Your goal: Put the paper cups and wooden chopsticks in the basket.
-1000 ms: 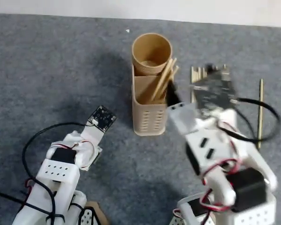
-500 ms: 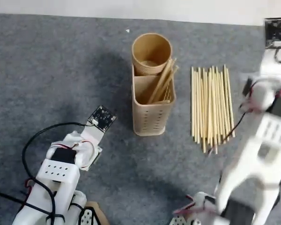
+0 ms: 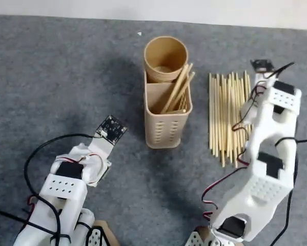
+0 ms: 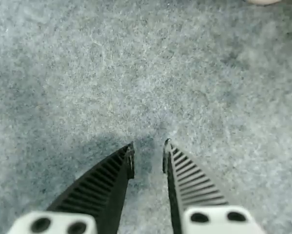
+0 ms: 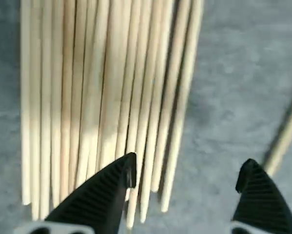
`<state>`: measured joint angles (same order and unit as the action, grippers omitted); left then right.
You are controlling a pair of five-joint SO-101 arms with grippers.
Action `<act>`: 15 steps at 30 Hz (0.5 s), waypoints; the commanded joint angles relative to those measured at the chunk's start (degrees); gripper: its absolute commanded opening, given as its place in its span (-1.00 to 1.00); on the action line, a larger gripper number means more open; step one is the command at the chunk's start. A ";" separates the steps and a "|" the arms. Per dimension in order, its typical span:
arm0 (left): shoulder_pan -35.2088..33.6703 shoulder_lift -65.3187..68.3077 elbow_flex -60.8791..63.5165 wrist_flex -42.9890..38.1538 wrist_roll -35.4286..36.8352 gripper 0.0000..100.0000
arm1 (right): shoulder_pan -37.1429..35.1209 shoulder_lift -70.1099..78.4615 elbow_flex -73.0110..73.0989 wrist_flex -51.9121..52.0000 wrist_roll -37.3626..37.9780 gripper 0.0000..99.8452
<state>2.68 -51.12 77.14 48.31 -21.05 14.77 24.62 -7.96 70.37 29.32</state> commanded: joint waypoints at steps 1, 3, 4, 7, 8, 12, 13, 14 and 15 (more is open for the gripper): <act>0.84 -0.40 -0.31 -0.79 -0.44 -0.74 | -1.01 1.71 -2.42 -1.27 1.93 -0.35; 0.84 -0.40 -0.31 -0.79 -0.44 -0.74 | -1.10 3.12 -2.42 -1.36 2.11 -0.35; 0.84 -0.40 -0.31 -0.79 -0.44 -0.74 | -1.10 3.56 -2.42 -1.54 2.11 -0.35; 0.84 -0.40 -0.22 -0.79 -0.44 -0.74 | -0.04 4.53 -2.42 -4.44 1.85 -0.41; 0.84 -0.40 -0.22 -0.79 -0.44 -0.74 | 0.48 4.53 -2.42 -5.14 1.85 -0.45; 0.84 -0.31 -0.22 -0.79 -0.44 -0.74 | 1.54 3.65 -2.95 -4.79 2.02 -0.49; 0.84 -0.31 -0.22 -0.88 -0.44 -0.74 | 1.45 3.21 -3.91 -3.47 2.02 -0.49; 0.84 -0.31 -0.22 -0.88 -0.44 -0.74 | 1.45 2.59 -4.97 -1.98 2.02 -0.49; 0.84 -0.31 -0.22 -0.88 -0.44 -0.74 | 1.36 1.80 -5.85 -0.48 2.02 -0.49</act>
<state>2.68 -51.12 77.14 48.31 -21.05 15.47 30.07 -9.98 67.21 30.81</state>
